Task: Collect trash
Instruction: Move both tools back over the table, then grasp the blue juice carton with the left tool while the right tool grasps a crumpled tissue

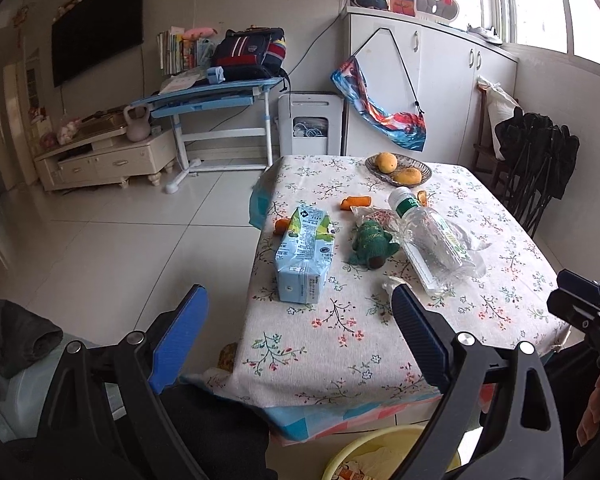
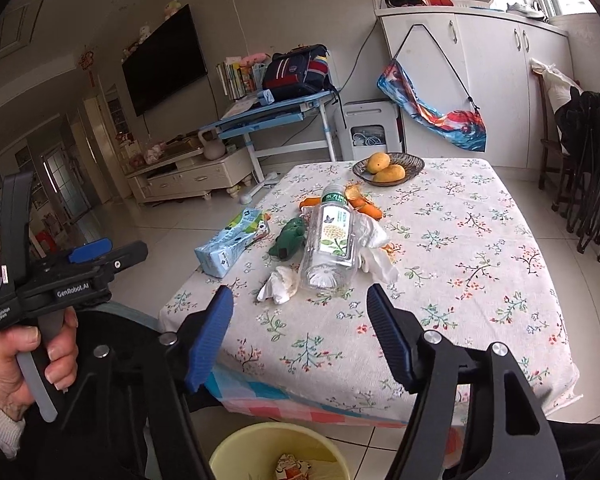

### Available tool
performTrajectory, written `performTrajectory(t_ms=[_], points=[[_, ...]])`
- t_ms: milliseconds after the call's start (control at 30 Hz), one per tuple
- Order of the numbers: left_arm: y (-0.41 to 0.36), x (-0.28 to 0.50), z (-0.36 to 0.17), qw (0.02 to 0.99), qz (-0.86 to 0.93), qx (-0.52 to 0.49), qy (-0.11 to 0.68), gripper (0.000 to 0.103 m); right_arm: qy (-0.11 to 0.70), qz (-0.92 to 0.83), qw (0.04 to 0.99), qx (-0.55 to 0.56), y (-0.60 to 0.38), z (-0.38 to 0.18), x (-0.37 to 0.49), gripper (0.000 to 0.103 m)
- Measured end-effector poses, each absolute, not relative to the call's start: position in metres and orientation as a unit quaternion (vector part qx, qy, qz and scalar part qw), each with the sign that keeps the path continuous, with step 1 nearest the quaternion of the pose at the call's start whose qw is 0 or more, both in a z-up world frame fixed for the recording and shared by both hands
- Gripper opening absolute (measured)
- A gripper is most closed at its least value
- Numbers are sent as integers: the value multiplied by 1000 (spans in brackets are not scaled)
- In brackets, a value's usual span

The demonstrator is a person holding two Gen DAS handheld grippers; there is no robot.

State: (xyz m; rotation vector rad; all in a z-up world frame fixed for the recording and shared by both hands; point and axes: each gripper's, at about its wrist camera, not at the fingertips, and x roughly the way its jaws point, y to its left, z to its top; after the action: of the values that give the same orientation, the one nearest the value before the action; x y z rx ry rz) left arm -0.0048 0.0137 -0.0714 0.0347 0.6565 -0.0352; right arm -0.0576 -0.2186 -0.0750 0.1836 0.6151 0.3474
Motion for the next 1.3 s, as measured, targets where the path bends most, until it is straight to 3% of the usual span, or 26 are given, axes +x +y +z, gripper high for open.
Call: performTrajectory(t_ms=[267, 533, 767, 900, 967, 1033, 1100, 1300], points=[[12, 58, -97, 932, -14, 13, 362, 89, 320, 203, 922, 84, -210, -73, -22, 63], [10, 118, -122, 913, -11, 21, 408, 89, 394, 265, 878, 68, -162, -111, -1, 58], [11, 149, -146, 894, -20, 20, 448, 89, 402, 236, 883, 57, -132, -134, 23, 56], [5, 161, -151, 889, -33, 34, 456, 89, 410, 203, 888, 32, -121, -148, 37, 48], [1, 165, -155, 885, -40, 43, 461, 82, 406, 191, 894, 18, -121, -147, 39, 42], [-2, 170, -160, 878, -46, 47, 473, 67, 406, 182, 895, 10, -124, -146, 39, 24], [-3, 174, -166, 872, -53, 40, 485, 59, 408, 177, 896, 11, -129, -146, 41, 15], [1, 169, -159, 881, -63, 16, 469, 59, 409, 185, 893, 30, -141, -143, 36, 12]])
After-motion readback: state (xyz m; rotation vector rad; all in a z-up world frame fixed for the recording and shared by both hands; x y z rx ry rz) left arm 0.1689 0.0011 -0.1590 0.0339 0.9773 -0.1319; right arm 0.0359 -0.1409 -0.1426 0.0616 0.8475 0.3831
